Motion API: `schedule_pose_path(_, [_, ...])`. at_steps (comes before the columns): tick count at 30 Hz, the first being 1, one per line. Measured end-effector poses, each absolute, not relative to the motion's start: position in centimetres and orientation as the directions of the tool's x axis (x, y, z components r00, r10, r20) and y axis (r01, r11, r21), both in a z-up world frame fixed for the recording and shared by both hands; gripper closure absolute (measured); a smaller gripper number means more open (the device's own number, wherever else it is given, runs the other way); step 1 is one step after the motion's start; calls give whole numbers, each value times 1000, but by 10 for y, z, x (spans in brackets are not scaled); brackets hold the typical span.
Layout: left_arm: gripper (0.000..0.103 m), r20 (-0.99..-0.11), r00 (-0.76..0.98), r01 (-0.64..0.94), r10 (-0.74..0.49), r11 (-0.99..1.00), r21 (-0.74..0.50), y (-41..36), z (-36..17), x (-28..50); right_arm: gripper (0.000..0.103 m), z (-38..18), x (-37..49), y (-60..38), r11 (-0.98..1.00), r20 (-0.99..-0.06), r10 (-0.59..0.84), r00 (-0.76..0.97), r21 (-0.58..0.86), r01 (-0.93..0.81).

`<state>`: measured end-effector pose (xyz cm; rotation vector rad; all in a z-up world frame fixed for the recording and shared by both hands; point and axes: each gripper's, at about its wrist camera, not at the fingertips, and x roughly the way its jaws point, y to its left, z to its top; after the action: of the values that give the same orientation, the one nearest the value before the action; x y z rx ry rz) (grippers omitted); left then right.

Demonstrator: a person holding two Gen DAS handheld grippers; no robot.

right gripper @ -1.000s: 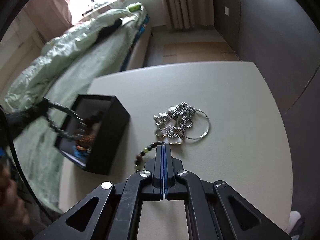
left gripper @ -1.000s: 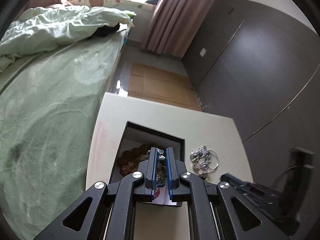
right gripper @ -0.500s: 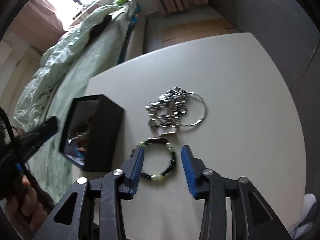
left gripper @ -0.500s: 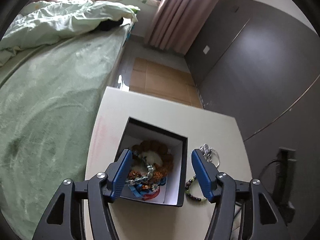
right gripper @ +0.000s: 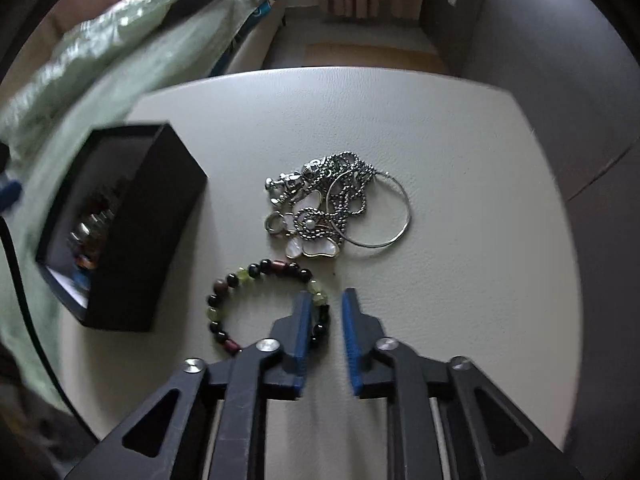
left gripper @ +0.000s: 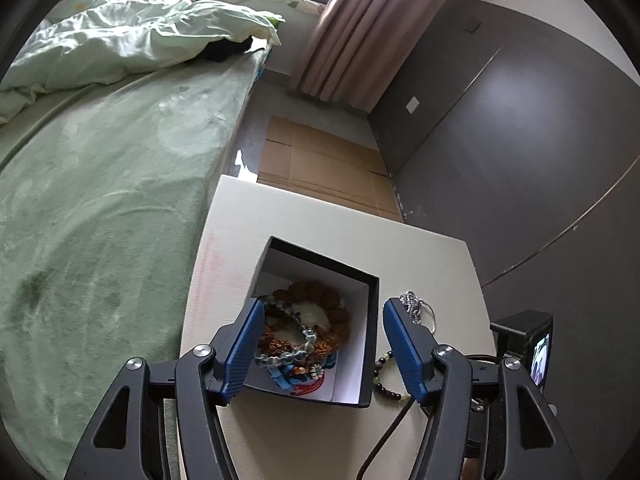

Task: Organize jewelry
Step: 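Grasp the green-and-black bead bracelet with the right gripper and drop it into the box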

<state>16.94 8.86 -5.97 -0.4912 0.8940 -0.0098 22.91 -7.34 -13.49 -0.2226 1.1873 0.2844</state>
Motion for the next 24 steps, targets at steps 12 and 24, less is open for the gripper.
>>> schedule_pose_path(12, [40, -727, 654, -210, -209, 874, -439, 100, -53, 164, 94, -88, 219, -92, 925, -854, 314, 415, 178, -335])
schedule_pose_path(24, [40, -711, 667, -230, -220, 848, -477, 114, -52, 160, 94, -35, 197, -79, 897, -741, 412, 531, 227, -379])
